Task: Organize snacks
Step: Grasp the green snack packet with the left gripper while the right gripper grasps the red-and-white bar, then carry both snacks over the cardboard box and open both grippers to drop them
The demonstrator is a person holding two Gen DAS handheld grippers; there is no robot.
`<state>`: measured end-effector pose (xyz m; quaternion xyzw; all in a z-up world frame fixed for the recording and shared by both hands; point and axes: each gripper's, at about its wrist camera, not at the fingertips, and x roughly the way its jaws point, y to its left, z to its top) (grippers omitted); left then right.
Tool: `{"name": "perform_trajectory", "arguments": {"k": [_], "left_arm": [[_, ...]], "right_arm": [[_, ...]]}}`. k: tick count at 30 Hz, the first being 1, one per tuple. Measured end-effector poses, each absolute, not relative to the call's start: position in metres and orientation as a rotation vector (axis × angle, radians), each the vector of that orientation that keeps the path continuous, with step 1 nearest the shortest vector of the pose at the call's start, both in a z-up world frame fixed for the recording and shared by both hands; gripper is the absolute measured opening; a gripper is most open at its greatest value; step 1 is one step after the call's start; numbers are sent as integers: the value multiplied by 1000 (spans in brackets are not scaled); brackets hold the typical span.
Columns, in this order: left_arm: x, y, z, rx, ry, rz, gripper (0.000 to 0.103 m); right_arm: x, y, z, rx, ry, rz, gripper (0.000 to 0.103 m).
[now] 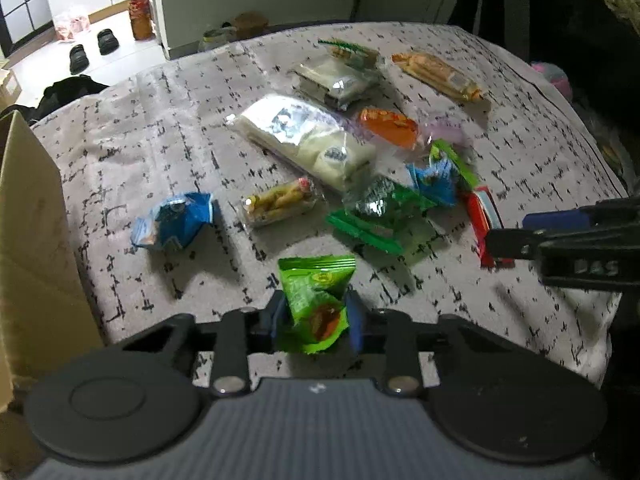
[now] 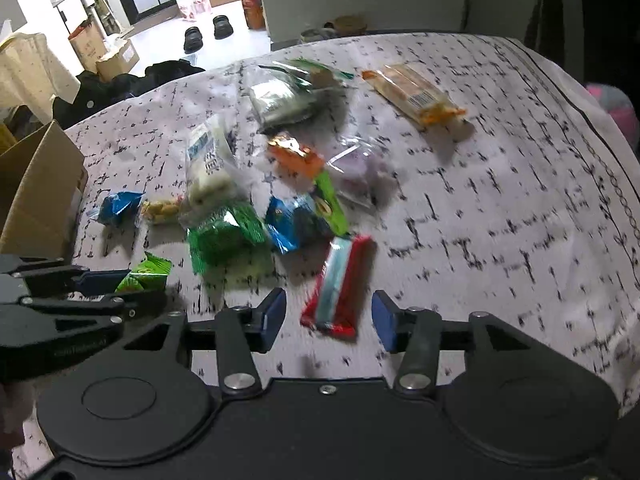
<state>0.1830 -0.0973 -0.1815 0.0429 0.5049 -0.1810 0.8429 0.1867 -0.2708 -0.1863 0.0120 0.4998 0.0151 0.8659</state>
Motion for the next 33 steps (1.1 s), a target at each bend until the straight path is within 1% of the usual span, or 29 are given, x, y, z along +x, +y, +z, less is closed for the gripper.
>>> {"name": "perform_trajectory", "arguments": {"k": [2, 5, 7, 8, 17, 24, 33], "left_arm": [[184, -99, -179, 100, 1052, -365, 26], [187, -96, -173, 78, 1031, -361, 25], [188, -94, -167, 67, 1015, -359, 25], [188, -92, -163, 58, 1005, -356, 25], [180, -77, -129, 19, 910, -311, 25], [177, -56, -110, -36, 901, -252, 25], [161, -23, -81, -14, 815, -188, 25]], "right_arm": [[191, -270, -189, 22, 1050, 12, 48], [198, -271, -196, 18, 1063, -10, 46], [201, -274, -201, 49, 1085, -22, 32], [203, -279, -202, 82, 1094, -39, 21], [188, -275, -176, 123, 1016, 12, 20], [189, -248, -152, 129, 966, 99, 20], [192, -203, -125, 145, 908, 239, 21]]}}
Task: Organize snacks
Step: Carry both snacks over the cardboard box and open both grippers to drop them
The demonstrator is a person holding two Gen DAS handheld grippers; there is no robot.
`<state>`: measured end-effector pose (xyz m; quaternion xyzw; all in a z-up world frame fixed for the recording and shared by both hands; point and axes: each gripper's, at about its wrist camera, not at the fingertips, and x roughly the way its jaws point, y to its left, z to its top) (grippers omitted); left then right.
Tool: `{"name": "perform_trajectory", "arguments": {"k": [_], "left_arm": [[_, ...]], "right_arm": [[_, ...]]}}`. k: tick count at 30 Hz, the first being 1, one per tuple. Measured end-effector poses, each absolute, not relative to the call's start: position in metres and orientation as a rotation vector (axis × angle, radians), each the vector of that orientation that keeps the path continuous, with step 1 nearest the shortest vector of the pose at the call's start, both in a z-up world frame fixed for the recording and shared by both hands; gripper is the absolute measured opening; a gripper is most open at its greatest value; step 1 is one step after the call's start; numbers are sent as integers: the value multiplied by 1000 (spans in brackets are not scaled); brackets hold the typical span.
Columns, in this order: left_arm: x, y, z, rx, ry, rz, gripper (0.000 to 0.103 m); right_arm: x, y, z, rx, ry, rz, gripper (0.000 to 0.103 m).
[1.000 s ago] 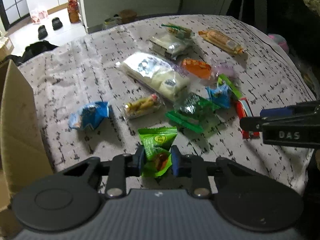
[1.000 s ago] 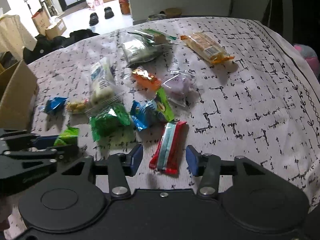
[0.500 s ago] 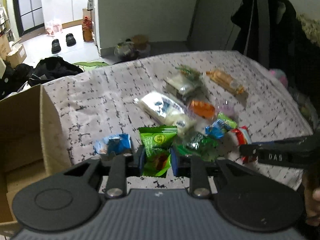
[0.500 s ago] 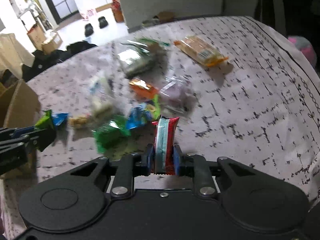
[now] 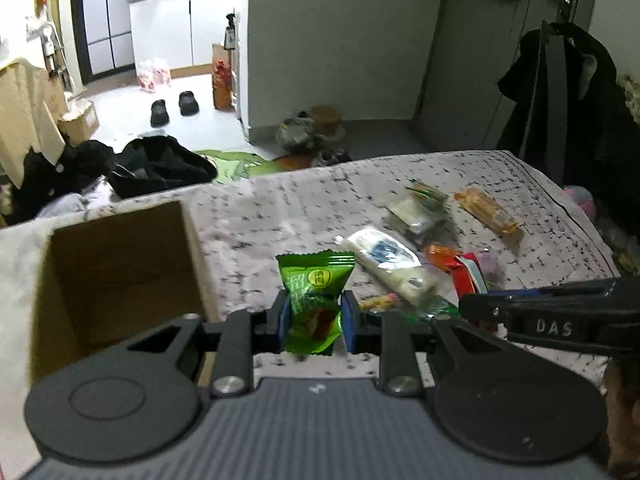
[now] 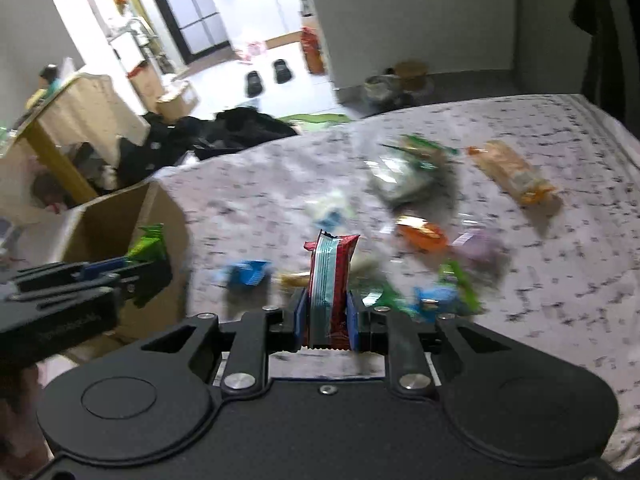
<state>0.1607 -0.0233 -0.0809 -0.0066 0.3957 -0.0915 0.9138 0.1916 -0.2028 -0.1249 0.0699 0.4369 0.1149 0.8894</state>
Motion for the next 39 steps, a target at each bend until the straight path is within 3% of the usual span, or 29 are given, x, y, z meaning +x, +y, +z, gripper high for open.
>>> {"name": "perform_trajectory", "arguments": {"k": [25, 39], "left_arm": [[139, 106, -82, -135, 828, 51, 25], [138, 120, -90, -156, 788, 108, 30]], "right_arm": [[171, -88, -104, 29, 798, 446, 21], [184, -51, -118, -3, 807, 489, 21]]}}
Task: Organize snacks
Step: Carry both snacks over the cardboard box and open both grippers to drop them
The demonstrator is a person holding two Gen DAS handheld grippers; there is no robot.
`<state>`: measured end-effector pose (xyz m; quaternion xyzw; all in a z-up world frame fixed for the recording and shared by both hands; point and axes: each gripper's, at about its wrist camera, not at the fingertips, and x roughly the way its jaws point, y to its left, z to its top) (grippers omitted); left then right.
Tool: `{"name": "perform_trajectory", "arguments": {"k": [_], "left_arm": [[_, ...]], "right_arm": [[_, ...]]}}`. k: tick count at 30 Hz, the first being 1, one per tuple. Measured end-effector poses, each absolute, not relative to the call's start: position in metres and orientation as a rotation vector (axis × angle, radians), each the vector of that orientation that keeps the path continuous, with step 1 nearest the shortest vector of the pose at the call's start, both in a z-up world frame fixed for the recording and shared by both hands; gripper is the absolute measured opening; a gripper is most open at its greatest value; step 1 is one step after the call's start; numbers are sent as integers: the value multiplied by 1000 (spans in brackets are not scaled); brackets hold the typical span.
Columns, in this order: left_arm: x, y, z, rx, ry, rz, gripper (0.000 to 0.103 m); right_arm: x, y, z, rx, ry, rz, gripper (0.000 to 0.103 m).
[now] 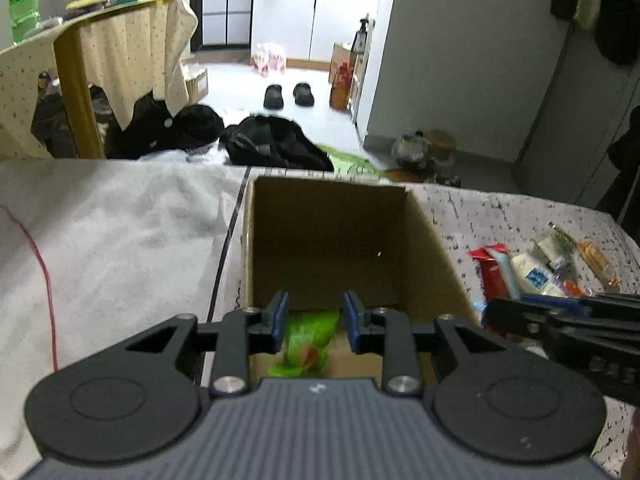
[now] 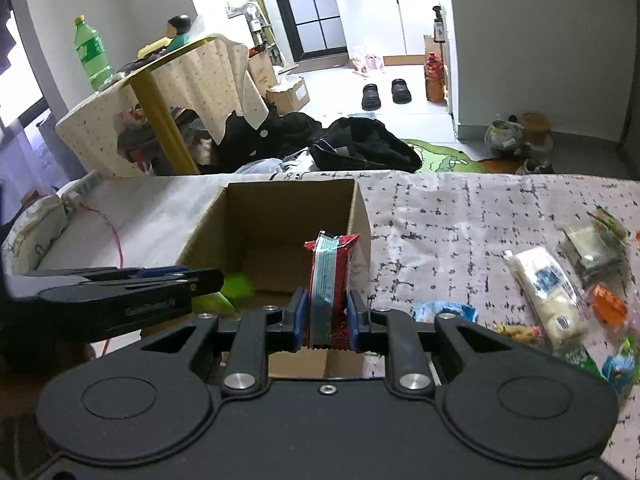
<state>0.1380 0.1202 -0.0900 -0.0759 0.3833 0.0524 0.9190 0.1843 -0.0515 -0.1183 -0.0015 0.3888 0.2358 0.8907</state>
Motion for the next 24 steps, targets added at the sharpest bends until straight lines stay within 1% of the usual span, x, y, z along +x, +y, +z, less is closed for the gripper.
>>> {"name": "perform_trajectory", "arguments": {"k": [3, 5, 6, 7, 8, 9, 10, 11, 12, 13, 15, 16, 18, 19, 20, 21, 24], "left_arm": [[134, 121, -87, -167, 772, 121, 36], [131, 121, -84, -172, 761, 130, 45], [130, 122, -82, -177, 755, 136, 47], [128, 122, -80, -184, 750, 142, 51], [127, 124, -79, -192, 745, 147, 54], [125, 125, -77, -202, 741, 152, 55], [124, 125, -75, -209, 736, 155, 60], [123, 125, -74, -216, 734, 158, 66], [121, 124, -72, -220, 733, 161, 69], [120, 123, -72, -222, 731, 165, 73], [120, 120, -70, -223, 738, 183, 74], [119, 118, -69, -227, 742, 187, 75], [117, 117, -67, -247, 735, 188, 75], [115, 117, -66, -261, 726, 184, 77], [114, 117, -66, -274, 719, 180, 81], [112, 115, -65, -285, 714, 179, 83], [108, 111, -60, -319, 684, 184, 93]], "right_arm": [[189, -47, -123, -2, 819, 491, 21], [191, -45, -125, 1, 828, 496, 21], [191, -43, -126, 0, 829, 498, 21], [191, -42, -126, -1, 830, 505, 22], [191, -41, -126, 0, 832, 514, 26], [191, -41, -125, -1, 833, 515, 27], [191, -42, -124, 0, 830, 517, 28], [190, -44, -123, 2, 827, 520, 32], [189, -46, -122, 4, 822, 523, 39], [189, -48, -120, 4, 816, 523, 43], [187, -54, -116, -2, 804, 527, 56], [186, -58, -114, -1, 800, 528, 59], [186, -67, -110, 11, 793, 518, 74], [186, -72, -109, 16, 790, 512, 78], [185, -77, -107, 18, 785, 504, 87], [184, -81, -106, 16, 780, 498, 94], [178, -96, -103, 14, 752, 483, 103]]}}
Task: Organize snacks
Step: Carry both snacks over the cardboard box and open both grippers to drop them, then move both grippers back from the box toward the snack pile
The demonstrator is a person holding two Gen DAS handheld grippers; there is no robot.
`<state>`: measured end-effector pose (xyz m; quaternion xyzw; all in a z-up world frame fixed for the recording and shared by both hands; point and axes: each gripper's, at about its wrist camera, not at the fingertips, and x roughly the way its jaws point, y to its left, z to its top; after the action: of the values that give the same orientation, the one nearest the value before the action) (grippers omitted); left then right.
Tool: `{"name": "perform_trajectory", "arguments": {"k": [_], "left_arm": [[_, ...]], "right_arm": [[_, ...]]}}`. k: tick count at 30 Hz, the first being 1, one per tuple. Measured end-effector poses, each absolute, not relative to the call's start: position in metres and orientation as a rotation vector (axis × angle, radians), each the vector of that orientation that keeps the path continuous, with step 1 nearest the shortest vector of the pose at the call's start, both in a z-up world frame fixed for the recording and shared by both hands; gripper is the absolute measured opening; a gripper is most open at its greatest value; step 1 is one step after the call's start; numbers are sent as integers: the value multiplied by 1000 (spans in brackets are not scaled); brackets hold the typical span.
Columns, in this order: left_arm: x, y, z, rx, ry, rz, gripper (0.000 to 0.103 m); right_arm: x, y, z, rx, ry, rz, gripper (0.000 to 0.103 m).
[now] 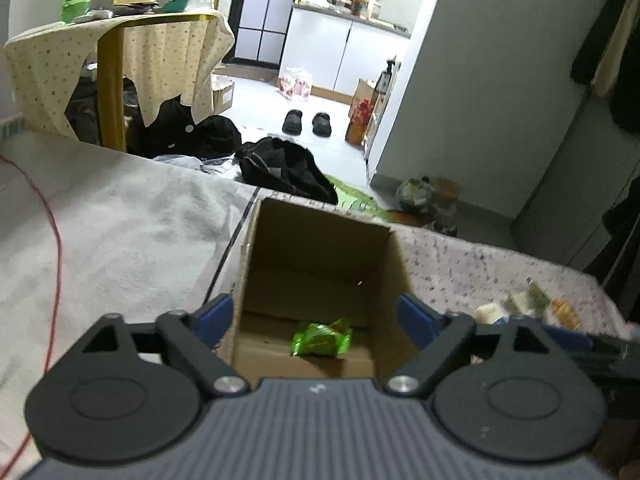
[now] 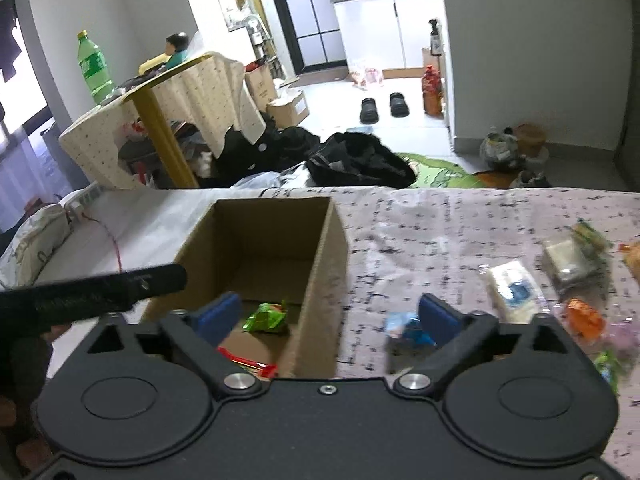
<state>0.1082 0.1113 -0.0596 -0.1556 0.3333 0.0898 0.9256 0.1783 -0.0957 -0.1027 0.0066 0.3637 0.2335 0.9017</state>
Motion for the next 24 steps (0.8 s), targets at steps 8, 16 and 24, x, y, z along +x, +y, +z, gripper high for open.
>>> {"name": "perform_trajectory", "arguments": {"k": [8, 16, 24], "left_arm": [[113, 91, -46, -283, 623, 190, 103], [123, 60, -43, -229, 638, 109, 103], [132, 26, -44, -173, 665, 4, 103]], "right_arm": [[167, -133, -100, 60, 690, 438, 103], [154, -174, -102, 69, 687, 417, 103], [142, -220, -110, 48, 697, 356, 103]]}}
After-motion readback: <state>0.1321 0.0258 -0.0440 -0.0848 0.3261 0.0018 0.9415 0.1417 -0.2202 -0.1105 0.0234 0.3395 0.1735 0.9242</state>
